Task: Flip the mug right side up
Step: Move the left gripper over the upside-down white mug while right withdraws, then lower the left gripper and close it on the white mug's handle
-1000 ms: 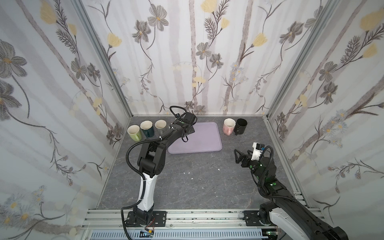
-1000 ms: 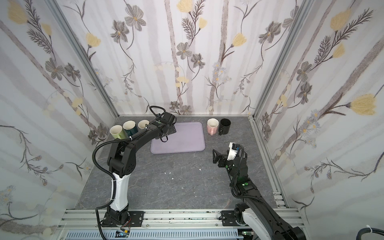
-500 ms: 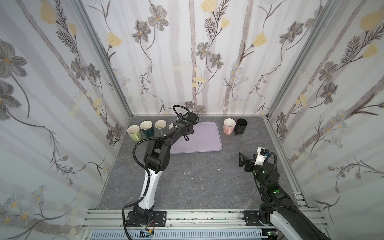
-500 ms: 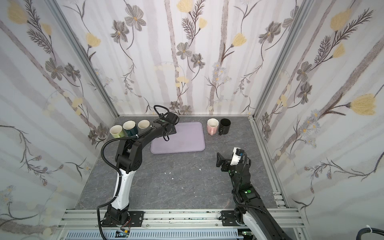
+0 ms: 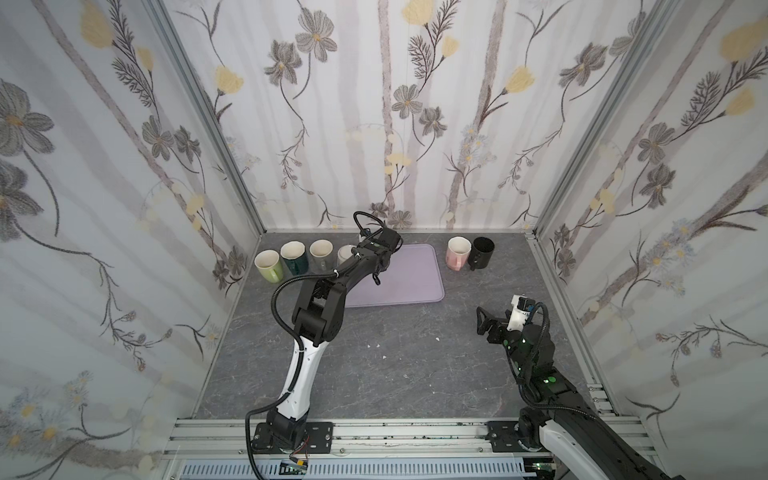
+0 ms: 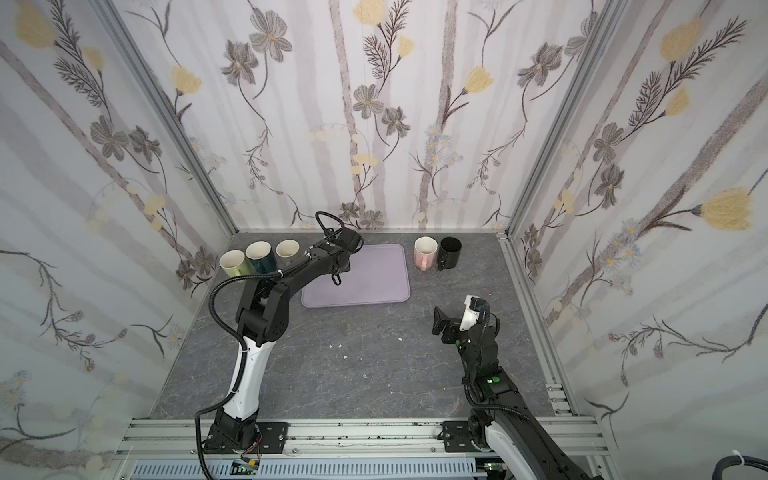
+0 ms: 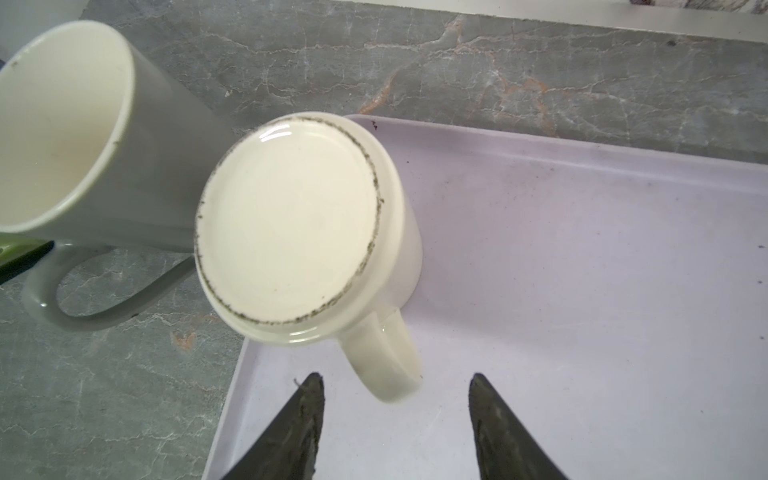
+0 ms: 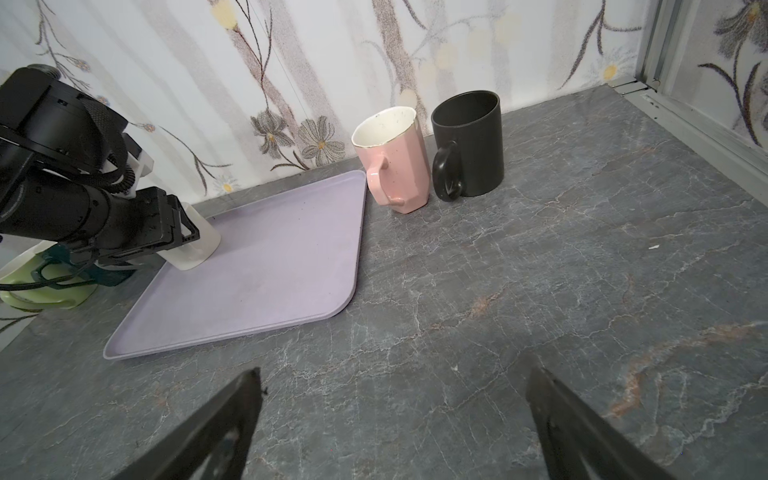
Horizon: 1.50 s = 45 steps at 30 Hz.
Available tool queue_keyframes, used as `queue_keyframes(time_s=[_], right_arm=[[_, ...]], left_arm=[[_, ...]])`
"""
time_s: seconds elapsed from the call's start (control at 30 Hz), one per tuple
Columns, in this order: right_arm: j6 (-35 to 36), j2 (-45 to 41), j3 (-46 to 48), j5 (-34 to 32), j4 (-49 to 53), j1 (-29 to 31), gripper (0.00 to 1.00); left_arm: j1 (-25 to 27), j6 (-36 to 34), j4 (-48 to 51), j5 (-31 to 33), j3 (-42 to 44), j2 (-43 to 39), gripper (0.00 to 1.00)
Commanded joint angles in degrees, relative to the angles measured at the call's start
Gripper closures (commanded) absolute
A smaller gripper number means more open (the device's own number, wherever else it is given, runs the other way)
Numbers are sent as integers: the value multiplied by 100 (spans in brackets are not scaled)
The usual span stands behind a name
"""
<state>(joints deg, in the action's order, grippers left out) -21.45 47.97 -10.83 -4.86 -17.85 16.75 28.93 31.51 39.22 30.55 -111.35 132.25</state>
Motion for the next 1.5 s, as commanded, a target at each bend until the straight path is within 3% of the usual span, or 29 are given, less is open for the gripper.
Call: queue_keyframes(time_s=[0.0,0.13,0.3,0.6,0.87,1.2,1.47], right_arm=[[-8,42,-60,-103,-65,4,0],[-17,64,-62,-120,-70,-5,0],[-23,99,-60,-113,-93,-14,0],[-30,204,-62,-66,-156,-23,0],[-42,196,-64,-41,-150,-32,0],[-43,169,-60,-32,-135,-41,0],[-43,178,-62,-50,-123,-53,0]], left_arm=[[-19,-45,-125,245,9,54,43],[-36,-13,-117,267,-8,125,44],[-89,106,-125,255,8,163,56],[-150,169,-213,265,6,205,69],[-190,126,-283,158,-24,283,70],[-224,-2,-397,-148,31,251,83],[-162,14,-555,-490,353,114,83]])
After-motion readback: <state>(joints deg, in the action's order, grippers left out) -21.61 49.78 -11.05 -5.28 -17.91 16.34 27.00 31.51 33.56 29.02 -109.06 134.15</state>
